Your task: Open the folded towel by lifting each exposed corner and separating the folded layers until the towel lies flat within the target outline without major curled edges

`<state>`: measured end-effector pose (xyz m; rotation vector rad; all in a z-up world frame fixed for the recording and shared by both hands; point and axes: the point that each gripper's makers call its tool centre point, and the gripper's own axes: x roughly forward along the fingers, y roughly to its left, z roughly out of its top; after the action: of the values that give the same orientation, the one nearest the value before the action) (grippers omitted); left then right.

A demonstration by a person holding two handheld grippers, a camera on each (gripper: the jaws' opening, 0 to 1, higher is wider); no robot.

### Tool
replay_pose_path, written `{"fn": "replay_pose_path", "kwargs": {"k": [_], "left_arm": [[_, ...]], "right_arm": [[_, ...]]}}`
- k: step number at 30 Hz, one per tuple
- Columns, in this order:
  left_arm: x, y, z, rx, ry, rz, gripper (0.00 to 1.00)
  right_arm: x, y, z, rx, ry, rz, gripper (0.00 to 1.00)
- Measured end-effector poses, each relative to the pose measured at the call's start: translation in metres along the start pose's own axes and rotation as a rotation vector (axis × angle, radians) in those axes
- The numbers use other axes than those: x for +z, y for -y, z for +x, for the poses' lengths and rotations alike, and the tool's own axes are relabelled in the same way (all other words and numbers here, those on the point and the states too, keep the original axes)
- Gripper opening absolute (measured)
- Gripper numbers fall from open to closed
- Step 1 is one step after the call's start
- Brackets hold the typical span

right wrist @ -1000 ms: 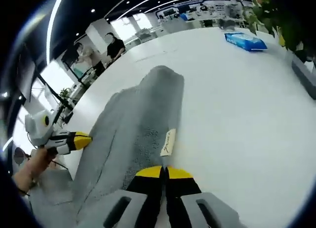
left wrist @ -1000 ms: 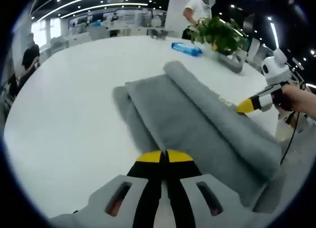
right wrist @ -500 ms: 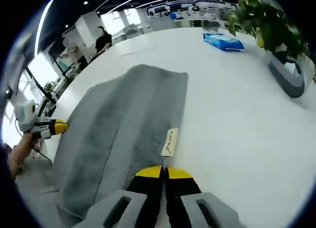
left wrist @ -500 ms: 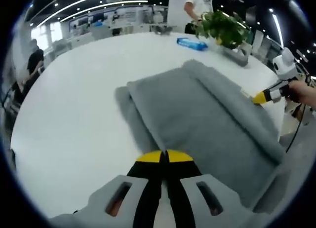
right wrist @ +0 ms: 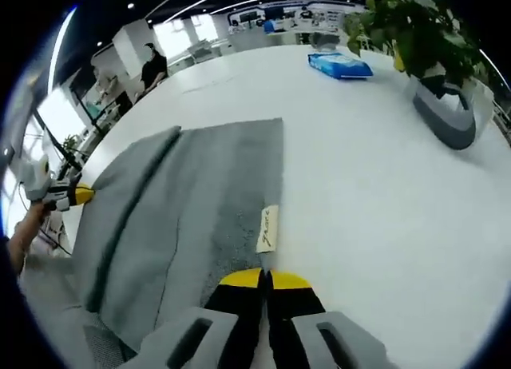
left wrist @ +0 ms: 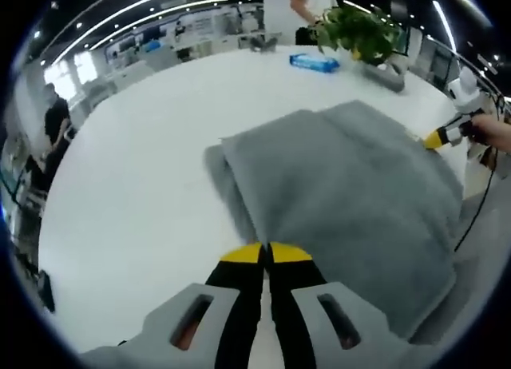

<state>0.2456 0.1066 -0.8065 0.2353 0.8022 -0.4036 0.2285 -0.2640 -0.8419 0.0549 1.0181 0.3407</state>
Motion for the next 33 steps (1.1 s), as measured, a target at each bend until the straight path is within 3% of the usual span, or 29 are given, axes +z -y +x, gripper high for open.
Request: {"fn": "replay_pose_path", "kwargs": {"k": [8,18,33], "left_arm": [[-0.013,-0.034,-0.013,0.042,-0.028,0.019,0.01],[-0.028,-0.061,-0.019,0.06,-0.061,0.011,0.01],[-0.025,-0.073,-0.026,0.084,-0.056,0.015,0.01]], "right_arm": [[0.001,0.001,0.0,-0.002,-0.002,0.003,0.0],[0.004,0.007,-0.003,-0.008,0.001,0.018,0.0],[0.002,0.032,-0.018,-0.054,0.026,0.052,0.0]]}}
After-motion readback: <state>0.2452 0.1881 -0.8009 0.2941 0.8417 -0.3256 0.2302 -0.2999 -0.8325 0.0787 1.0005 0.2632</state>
